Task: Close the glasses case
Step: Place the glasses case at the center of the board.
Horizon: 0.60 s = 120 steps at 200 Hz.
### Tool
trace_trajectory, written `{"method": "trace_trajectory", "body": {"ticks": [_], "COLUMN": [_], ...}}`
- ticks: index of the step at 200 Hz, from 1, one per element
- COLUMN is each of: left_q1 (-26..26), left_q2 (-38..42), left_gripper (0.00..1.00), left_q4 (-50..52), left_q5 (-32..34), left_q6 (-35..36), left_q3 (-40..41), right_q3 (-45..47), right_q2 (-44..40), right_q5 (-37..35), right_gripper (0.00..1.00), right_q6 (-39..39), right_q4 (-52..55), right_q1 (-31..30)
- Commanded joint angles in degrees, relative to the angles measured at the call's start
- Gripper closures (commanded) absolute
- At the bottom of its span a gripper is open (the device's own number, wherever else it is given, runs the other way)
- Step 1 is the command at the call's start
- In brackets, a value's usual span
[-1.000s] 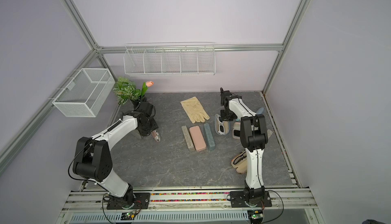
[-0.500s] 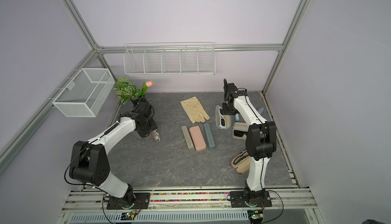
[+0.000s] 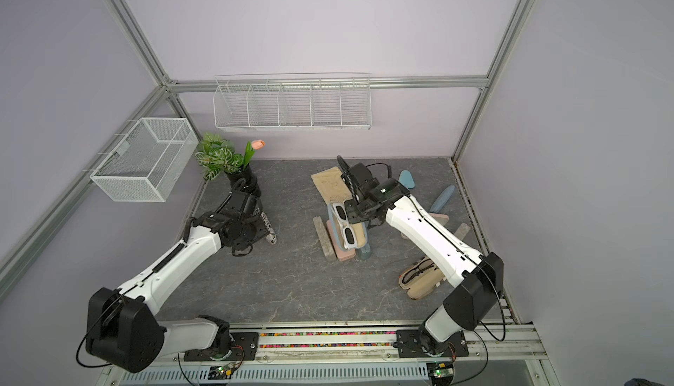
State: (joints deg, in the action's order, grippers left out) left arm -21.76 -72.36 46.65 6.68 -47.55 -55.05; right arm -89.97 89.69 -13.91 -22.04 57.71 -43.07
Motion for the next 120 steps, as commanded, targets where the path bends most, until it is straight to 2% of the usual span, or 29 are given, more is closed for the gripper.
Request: {"method": "trace_trajectory", "body": {"ticks": [1, 23, 52, 120], "left_q1": [-0.48, -0.69, -0.79, -0.91], "left_q2": [4.16, 8.47, 12.64, 15.94], "left_gripper": [0.44, 0.44, 0.43, 0.43], "left_q4": [2.87, 3.61, 2.58, 0.19], "left_q5": [1.31, 0.93, -0.83, -3.21], "left_q6": [-3.15, -4.00, -4.97, -7.07], "left_q3": [4.03, 8.39, 13.79, 21.46], "right_q3": [1.51, 1.94, 3.09, 1.98], "right_q2": [1.17, 4.49, 8.94, 19.77], "right_q5": [-1.56, -1.69, -0.64, 0.94], "right_gripper": [0.93, 0.93, 0.93, 0.93], "right_q6": [-7.19, -10.37, -13.69, -16.91], "right_q4": [0.11, -1.18, -5.65, -11.42], "right_q1": [-6.33, -12.44, -16.81, -20.53]}}
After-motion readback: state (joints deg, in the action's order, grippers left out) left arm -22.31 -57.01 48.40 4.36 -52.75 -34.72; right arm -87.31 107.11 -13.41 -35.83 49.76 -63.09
